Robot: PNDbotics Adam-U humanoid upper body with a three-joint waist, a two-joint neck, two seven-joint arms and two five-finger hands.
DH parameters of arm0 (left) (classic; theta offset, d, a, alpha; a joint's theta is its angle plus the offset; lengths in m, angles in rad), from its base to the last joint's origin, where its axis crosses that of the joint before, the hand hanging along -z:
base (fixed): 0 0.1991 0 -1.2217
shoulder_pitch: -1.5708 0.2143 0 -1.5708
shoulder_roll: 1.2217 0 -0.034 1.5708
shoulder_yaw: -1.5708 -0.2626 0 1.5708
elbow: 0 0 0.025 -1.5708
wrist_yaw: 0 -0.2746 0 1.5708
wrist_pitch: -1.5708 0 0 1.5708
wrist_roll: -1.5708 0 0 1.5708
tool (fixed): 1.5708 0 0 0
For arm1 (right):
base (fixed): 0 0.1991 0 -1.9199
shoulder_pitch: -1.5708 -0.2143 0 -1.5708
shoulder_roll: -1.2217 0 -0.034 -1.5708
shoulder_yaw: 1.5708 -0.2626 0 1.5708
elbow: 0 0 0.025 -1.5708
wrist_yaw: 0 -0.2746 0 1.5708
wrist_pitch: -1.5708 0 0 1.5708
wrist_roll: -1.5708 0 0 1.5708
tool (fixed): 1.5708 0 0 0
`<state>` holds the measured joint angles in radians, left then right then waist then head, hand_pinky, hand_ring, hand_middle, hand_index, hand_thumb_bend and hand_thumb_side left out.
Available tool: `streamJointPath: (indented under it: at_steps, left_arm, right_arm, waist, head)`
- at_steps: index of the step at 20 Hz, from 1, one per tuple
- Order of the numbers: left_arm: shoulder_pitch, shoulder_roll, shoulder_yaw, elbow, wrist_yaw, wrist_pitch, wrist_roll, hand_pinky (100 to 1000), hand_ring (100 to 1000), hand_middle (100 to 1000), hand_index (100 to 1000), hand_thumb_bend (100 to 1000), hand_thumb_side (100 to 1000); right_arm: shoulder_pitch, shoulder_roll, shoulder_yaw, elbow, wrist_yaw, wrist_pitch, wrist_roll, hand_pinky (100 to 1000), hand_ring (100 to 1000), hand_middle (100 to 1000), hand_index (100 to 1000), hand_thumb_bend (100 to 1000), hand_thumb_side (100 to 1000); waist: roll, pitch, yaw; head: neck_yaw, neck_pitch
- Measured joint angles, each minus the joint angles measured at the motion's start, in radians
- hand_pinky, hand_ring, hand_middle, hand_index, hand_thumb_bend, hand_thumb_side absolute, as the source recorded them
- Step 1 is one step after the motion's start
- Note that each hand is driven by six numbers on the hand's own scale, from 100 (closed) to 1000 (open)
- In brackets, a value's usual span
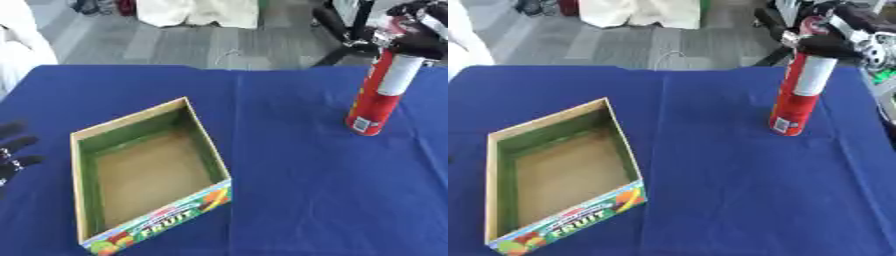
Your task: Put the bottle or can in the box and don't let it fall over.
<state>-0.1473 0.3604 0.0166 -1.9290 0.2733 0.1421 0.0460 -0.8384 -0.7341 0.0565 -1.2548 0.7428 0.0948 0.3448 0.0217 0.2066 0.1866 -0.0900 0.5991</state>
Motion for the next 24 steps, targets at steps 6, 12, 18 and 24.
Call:
streamJointPath:
  at_steps: [6, 12, 18, 24]
  left_arm:
    - [0.000, 0.000, 0.000, 0.000, 0.000, 0.001, 0.001, 709, 828, 844, 765, 199, 921]
    - [0.000, 0.000, 0.000, 0.000, 0.000, 0.001, 0.001, 710, 829, 843, 764, 199, 920]
    - [0.000, 0.000, 0.000, 0.000, 0.000, 0.002, 0.002, 710, 829, 841, 761, 200, 922]
    - [-0.001, 0.000, 0.000, 0.000, 0.000, 0.003, 0.003, 711, 830, 839, 760, 200, 922]
  right_arm:
    - [0.002, 0.000, 0.000, 0.000, -0.002, 0.001, 0.008, 752, 813, 825, 907, 517, 748]
    - [0.002, 0.000, -0.001, 0.000, -0.009, 0.006, 0.031, 604, 746, 811, 907, 439, 503]
    - [0.002, -0.001, -0.002, -0.001, -0.008, 0.006, 0.050, 523, 710, 802, 888, 379, 366]
    - [0.002, -0.001, -0.007, -0.001, -0.025, 0.010, 0.048, 449, 651, 768, 867, 298, 328]
  waist:
    - [-0.001, 0.000, 0.000]
    - [-0.005, 0.000, 0.001]
    - [-0.006, 0.000, 0.004]
    - [-0.006, 0.003, 0.005]
  head:
    - [0.000, -0.002]
    - [0.001, -0.003]
    - [0.001, -0.003]
    - [0.001, -0.003]
